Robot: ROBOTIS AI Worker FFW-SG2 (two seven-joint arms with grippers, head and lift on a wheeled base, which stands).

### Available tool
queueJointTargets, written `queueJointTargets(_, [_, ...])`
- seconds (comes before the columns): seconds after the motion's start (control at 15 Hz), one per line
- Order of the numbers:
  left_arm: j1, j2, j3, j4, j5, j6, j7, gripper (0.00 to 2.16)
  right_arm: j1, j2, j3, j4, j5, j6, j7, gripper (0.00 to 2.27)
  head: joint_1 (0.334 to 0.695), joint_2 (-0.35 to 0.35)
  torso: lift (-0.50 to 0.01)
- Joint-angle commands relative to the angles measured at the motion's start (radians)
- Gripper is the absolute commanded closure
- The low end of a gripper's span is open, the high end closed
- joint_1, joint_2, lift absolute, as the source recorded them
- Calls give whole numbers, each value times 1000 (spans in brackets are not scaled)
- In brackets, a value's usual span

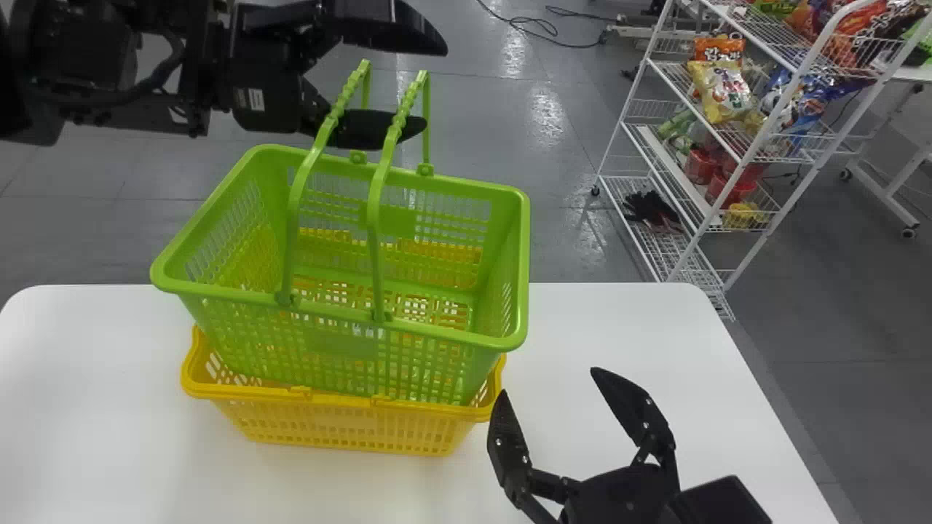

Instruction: Grasp handle with right gripper to insert into left gripper then lift and swing left to center

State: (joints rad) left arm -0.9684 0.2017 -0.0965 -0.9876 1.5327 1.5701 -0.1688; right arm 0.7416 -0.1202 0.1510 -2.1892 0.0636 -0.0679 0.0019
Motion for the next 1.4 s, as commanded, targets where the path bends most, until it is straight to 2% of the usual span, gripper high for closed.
queueJointTargets(0.0, [-55, 2, -6, 55, 15, 1, 6, 117, 24, 1, -24, 52, -34, -105, 1, 66, 676, -181, -93])
queueJointTargets(0.2, [-108, 10, -11, 99, 29, 1, 9, 117, 51, 2, -48, 115, -68, -258, 1, 70, 663, -196, -93])
queueJointTargets(0.67, [-231, 13, -22, 211, 66, 1, 32, 117, 61, 8, -73, 252, -108, -414, 9, 70, 642, -219, -93])
queueJointTargets(1.33, [-316, 25, 9, 331, 84, 1, 98, 205, 64, 20, -80, 309, -127, -479, 21, 70, 631, -213, -93])
